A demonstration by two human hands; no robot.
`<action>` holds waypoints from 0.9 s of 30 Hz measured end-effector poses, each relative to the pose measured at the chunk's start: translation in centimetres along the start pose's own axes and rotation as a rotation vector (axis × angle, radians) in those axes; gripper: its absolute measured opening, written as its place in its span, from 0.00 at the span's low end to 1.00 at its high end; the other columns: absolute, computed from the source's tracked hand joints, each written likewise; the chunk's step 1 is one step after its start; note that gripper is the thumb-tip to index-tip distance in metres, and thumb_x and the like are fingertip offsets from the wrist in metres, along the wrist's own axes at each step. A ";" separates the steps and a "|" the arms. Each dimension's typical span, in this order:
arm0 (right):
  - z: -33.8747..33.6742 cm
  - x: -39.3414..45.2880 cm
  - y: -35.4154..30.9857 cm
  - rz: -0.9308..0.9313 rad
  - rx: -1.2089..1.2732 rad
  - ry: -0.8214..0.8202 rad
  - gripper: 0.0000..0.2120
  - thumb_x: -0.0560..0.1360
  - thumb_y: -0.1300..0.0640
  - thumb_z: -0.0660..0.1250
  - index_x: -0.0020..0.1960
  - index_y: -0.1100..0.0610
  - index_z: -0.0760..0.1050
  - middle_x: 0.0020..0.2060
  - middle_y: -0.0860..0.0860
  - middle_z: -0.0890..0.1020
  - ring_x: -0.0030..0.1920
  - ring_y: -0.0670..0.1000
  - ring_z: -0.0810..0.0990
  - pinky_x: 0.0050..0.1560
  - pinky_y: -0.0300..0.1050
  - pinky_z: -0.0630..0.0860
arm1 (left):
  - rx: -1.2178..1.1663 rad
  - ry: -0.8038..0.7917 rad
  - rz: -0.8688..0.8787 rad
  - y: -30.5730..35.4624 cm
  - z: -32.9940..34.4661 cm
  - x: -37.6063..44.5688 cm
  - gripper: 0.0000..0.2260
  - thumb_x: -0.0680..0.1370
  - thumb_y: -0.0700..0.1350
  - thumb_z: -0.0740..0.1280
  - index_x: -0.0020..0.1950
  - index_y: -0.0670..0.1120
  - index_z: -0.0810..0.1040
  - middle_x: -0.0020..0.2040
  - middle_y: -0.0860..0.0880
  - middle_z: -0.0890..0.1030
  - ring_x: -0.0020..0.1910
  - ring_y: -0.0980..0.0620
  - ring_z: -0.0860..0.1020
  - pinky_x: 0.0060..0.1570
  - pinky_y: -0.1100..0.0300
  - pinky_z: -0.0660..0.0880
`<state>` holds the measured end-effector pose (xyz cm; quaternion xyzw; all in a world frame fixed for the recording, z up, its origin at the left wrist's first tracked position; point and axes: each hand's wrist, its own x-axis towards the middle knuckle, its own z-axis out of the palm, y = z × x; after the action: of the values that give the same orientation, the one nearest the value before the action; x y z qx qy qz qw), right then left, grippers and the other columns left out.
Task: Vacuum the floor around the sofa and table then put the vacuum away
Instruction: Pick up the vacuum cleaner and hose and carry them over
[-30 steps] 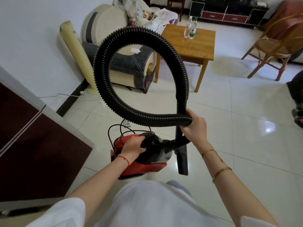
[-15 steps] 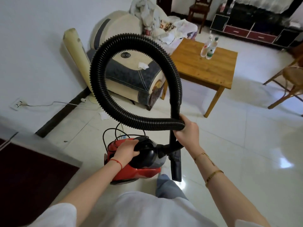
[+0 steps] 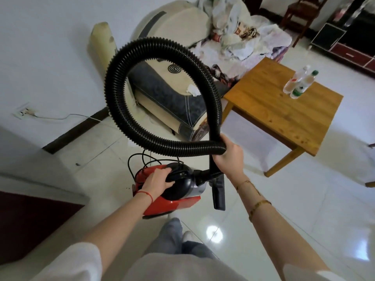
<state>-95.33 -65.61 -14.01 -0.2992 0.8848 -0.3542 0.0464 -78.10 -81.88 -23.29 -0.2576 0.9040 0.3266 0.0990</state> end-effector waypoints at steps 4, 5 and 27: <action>1.1 5.4 2.0 -0.009 0.023 -0.027 0.21 0.68 0.61 0.67 0.59 0.47 0.74 0.37 0.45 0.82 0.38 0.47 0.80 0.41 0.43 0.78 | -0.009 -0.031 -0.012 0.2 -0.3 5.2 0.13 0.74 0.48 0.71 0.57 0.49 0.76 0.48 0.50 0.83 0.49 0.51 0.81 0.54 0.53 0.78; 1.5 6.7 2.6 -0.008 0.028 -0.036 0.21 0.68 0.60 0.67 0.59 0.46 0.74 0.37 0.44 0.82 0.38 0.46 0.81 0.41 0.45 0.79 | -0.006 -0.043 -0.016 0.2 -0.4 6.5 0.13 0.74 0.48 0.71 0.58 0.49 0.76 0.49 0.50 0.83 0.49 0.51 0.81 0.54 0.53 0.78; 19.5 25.7 22.8 0.061 0.014 -0.148 0.26 0.67 0.63 0.69 0.65 0.51 0.72 0.41 0.49 0.83 0.42 0.51 0.81 0.45 0.44 0.78 | 0.140 -0.139 -0.088 -7.2 11.2 33.4 0.15 0.77 0.47 0.67 0.62 0.46 0.71 0.50 0.46 0.81 0.50 0.46 0.81 0.51 0.52 0.78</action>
<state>-121.92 -78.73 -40.12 -0.2971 0.8852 -0.3357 0.1244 -102.49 -92.85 -47.40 -0.2664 0.9033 0.2751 0.1935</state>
